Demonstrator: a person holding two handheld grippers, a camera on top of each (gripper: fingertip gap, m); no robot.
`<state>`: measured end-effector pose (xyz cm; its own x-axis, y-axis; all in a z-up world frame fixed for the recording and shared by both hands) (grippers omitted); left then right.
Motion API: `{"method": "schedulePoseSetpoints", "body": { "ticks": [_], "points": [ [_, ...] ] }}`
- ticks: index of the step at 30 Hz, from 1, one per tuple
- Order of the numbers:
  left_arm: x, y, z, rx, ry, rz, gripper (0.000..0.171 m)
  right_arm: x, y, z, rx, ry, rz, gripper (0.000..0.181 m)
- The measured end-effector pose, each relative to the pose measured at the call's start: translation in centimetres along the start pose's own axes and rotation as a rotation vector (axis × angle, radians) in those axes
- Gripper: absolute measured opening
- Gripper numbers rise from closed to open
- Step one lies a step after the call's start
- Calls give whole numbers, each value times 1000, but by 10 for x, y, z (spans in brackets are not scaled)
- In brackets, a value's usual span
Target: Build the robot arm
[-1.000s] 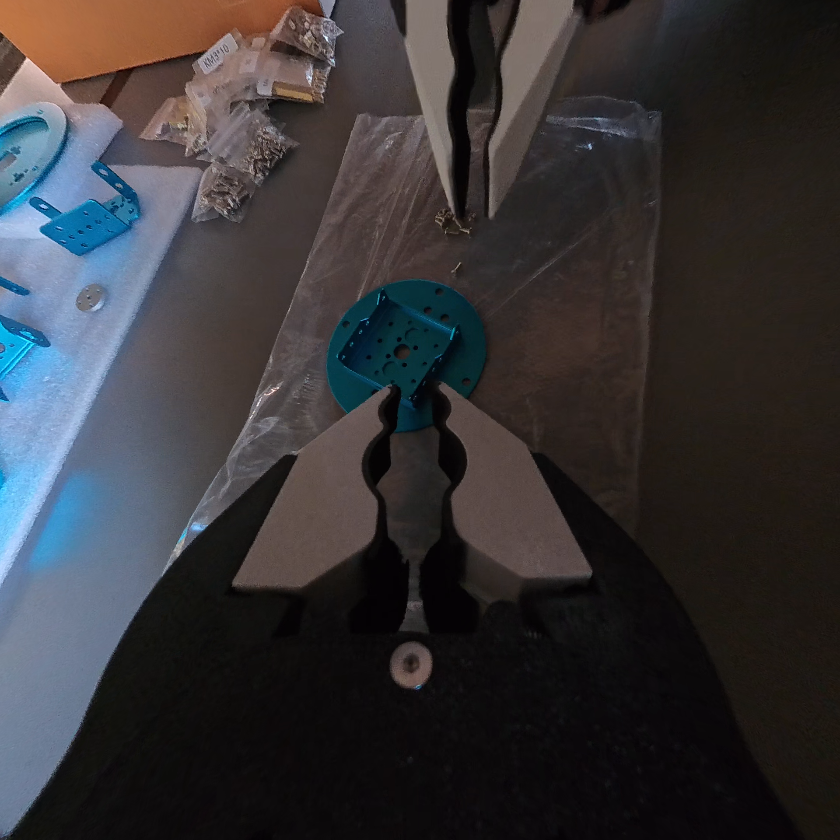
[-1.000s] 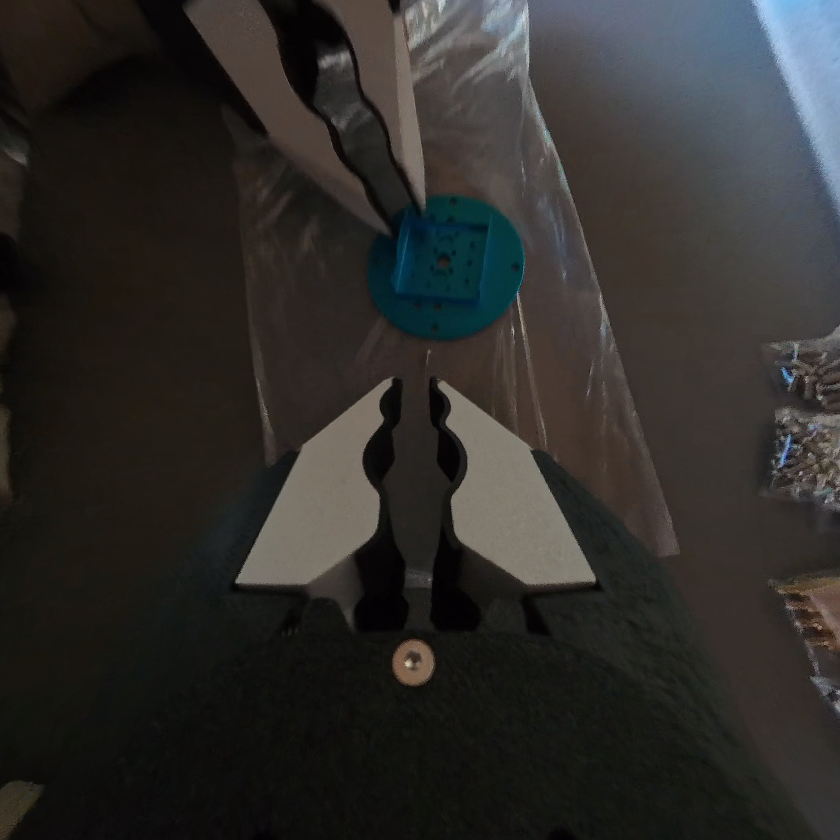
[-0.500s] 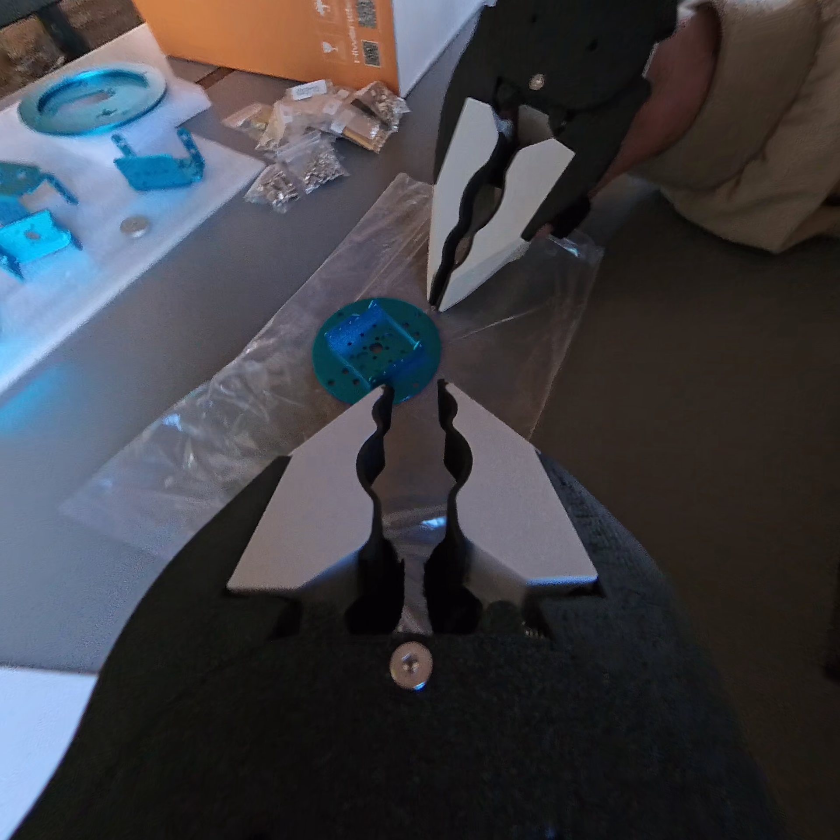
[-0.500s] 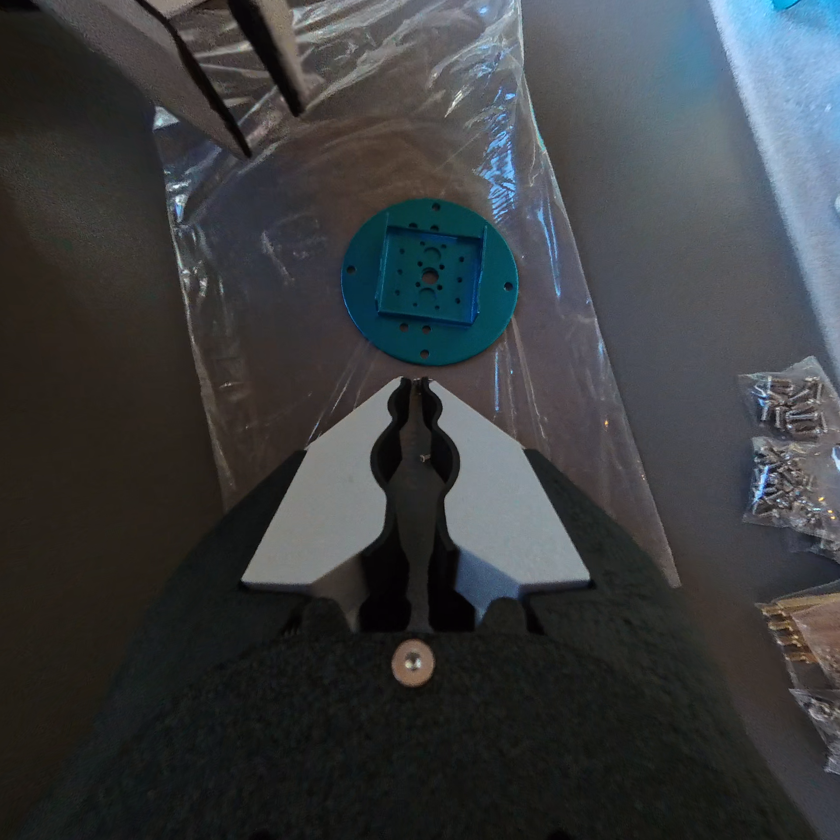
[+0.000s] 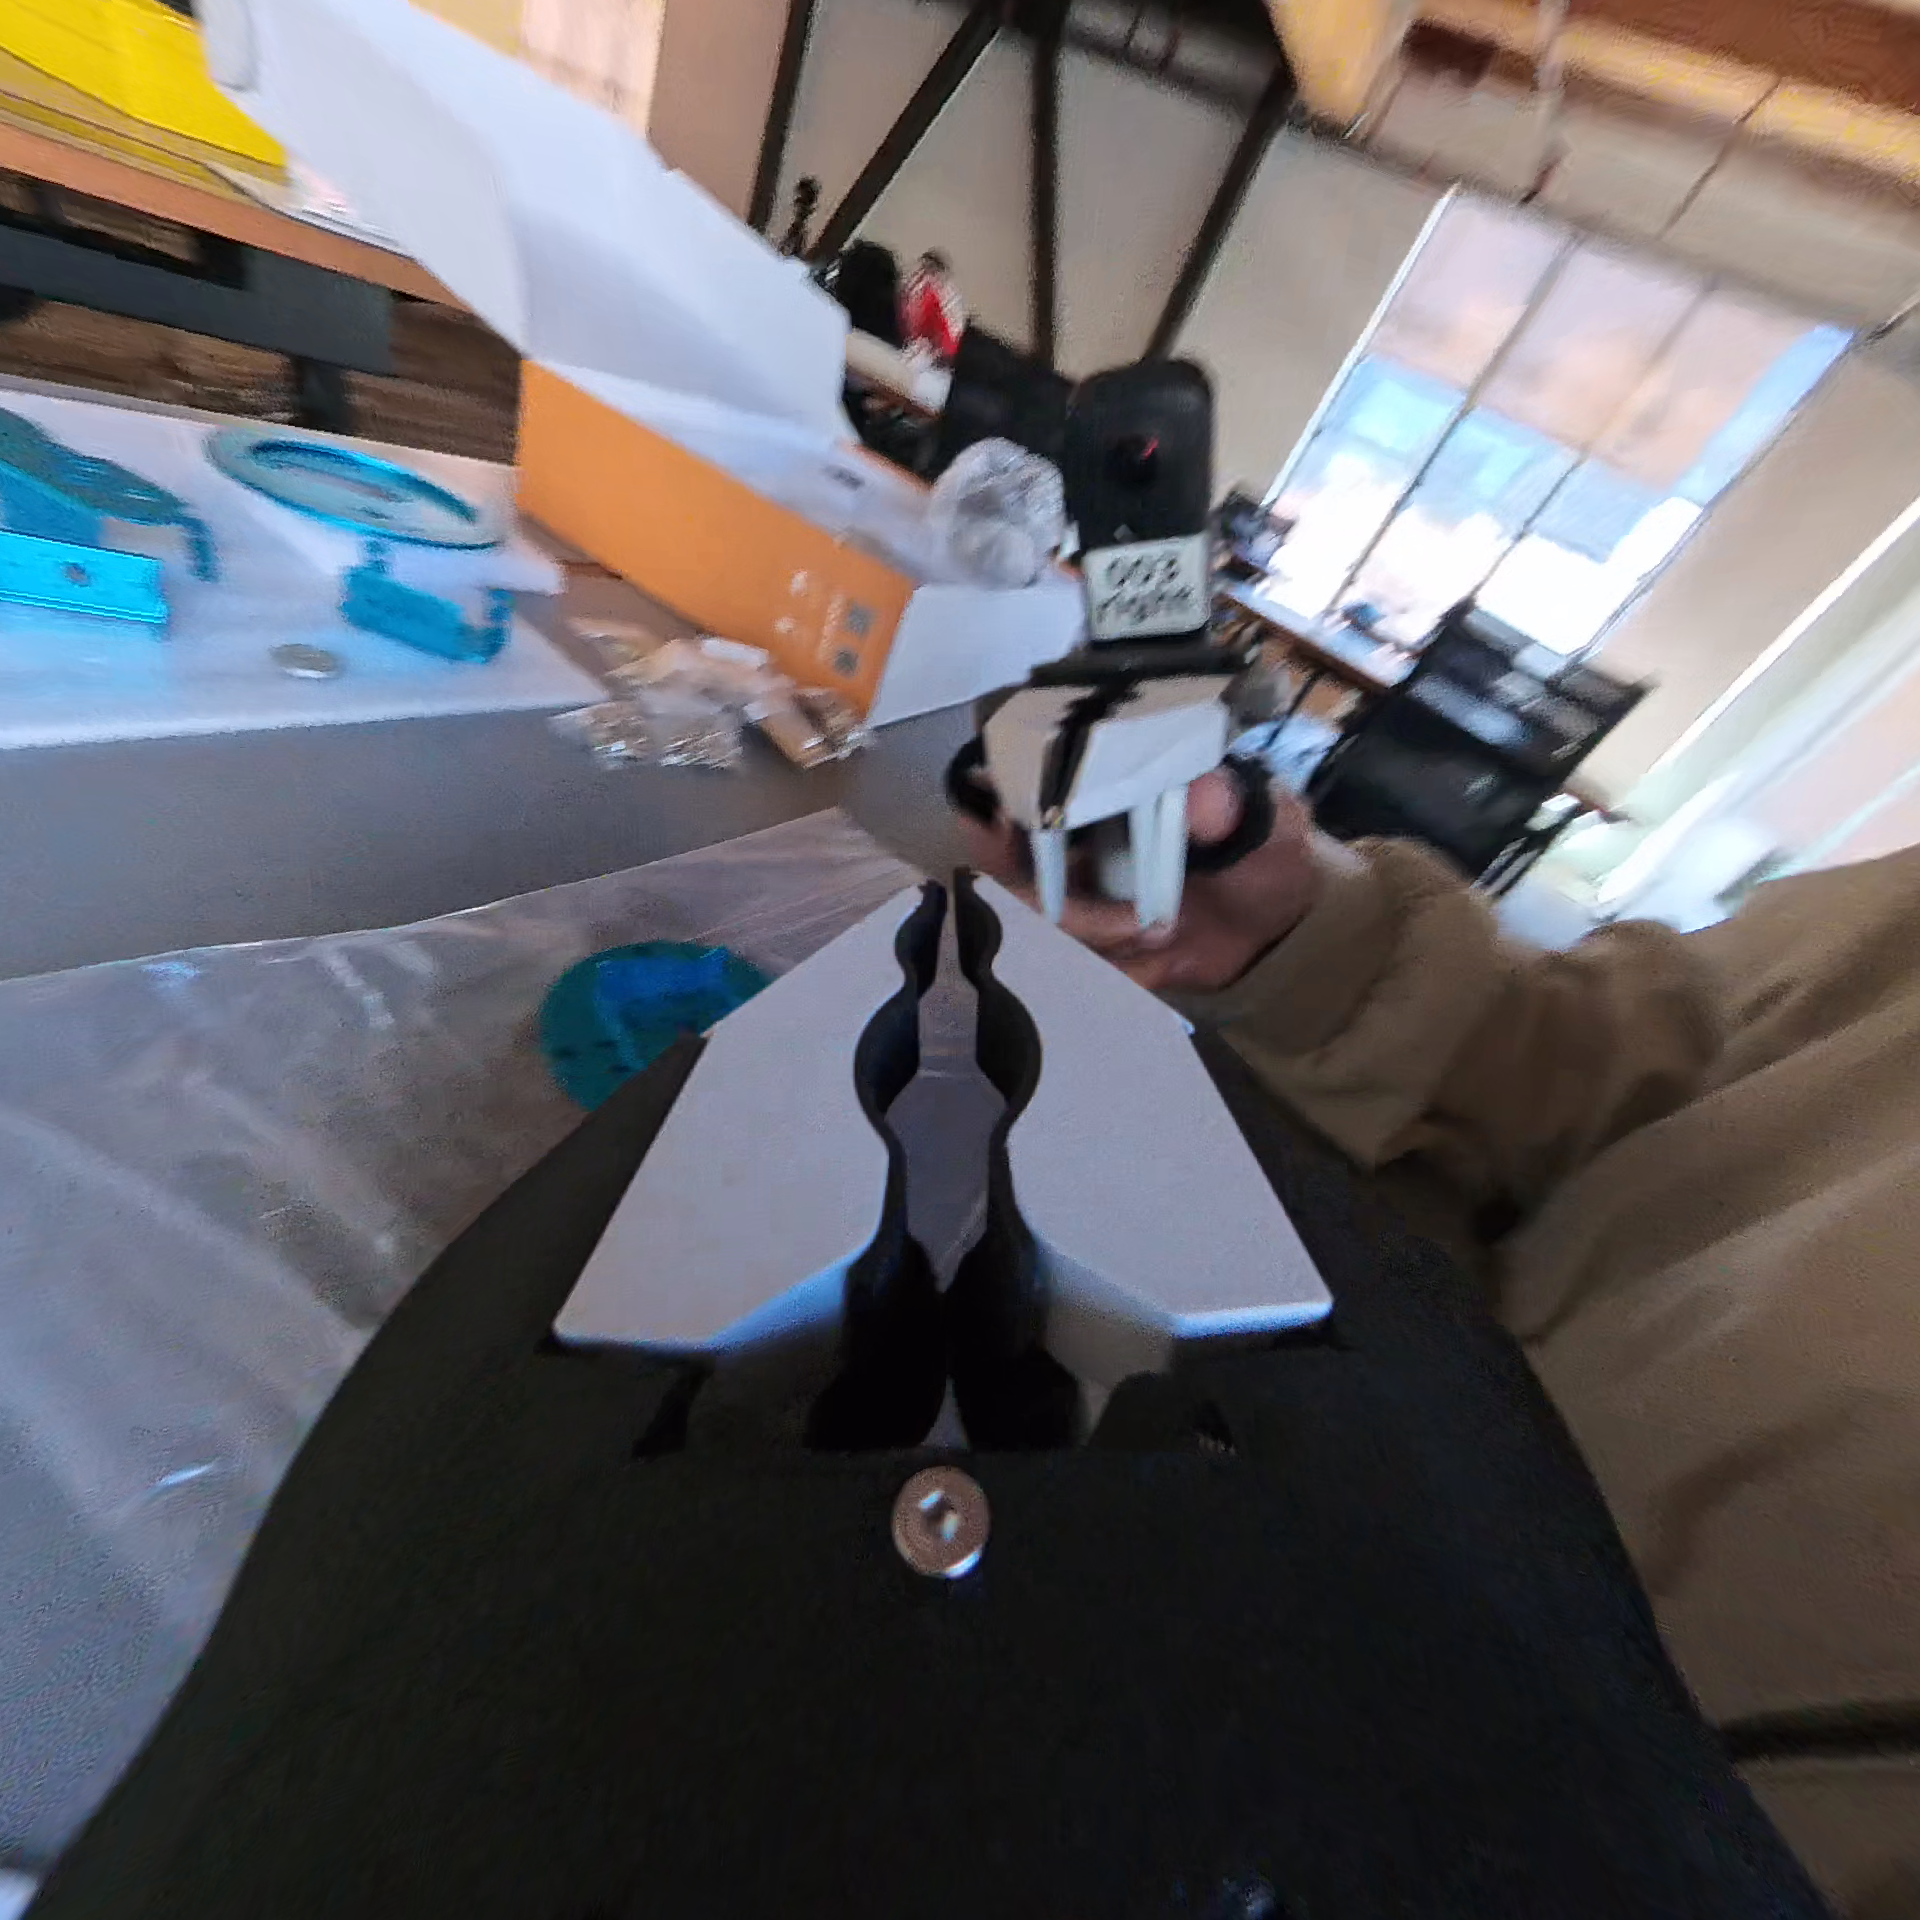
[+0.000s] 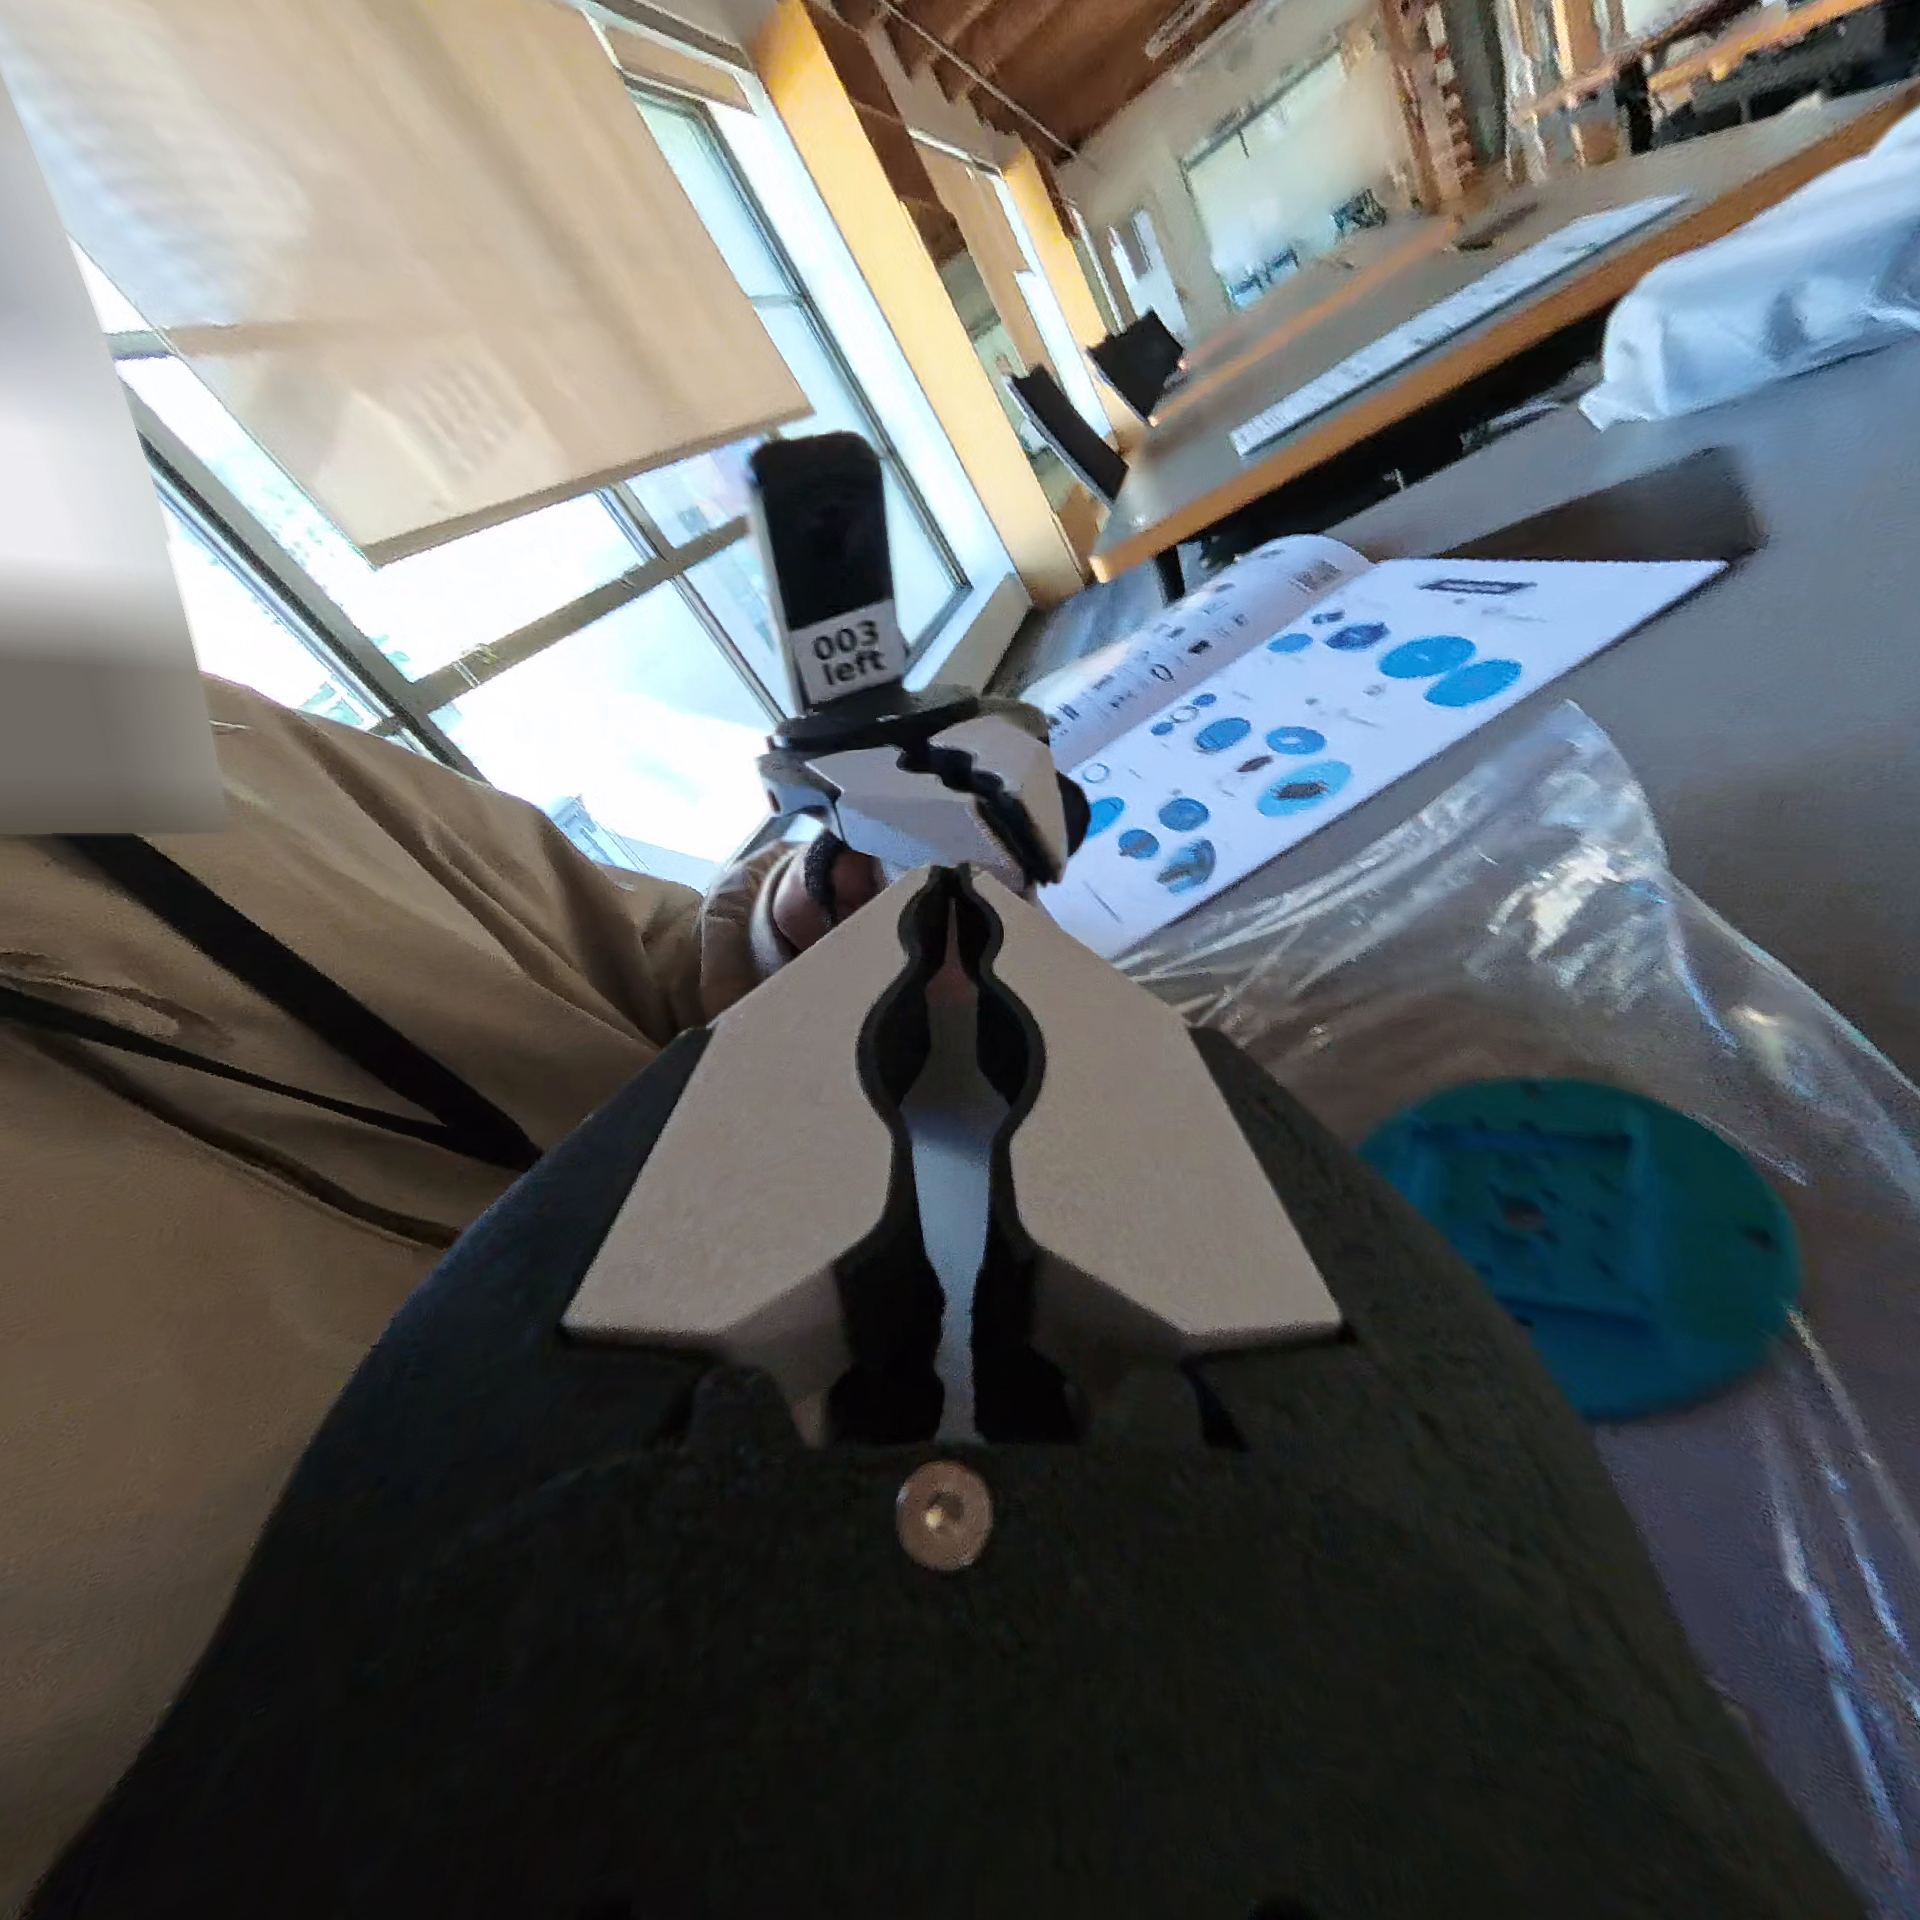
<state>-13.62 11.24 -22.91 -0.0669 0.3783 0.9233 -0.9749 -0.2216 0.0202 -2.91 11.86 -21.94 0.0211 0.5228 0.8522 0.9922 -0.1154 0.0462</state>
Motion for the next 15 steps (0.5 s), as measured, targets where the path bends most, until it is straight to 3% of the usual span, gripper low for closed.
{"method": "schedulePoseSetpoints", "body": {
  "ticks": [5,15],
  "points": [
    [5,2,7,-71,68,129,0,-1,-11,-3,-9,-18,48,0],
    [-3,-1,6,-41,64,112,0,-6,-15,1,-97,53,25,0]
  ]
}}
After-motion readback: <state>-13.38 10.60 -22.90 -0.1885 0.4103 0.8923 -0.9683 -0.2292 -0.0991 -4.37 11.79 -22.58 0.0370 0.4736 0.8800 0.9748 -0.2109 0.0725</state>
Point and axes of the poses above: each gripper's, where its closed fingertips meet, y back along the fingers, x out of its top, z = x × y across the jaws, the point moved 5 cm from there along y, back along the fingers, and after that the axes turned 8 degrees about -x, right-handed, at the moved point
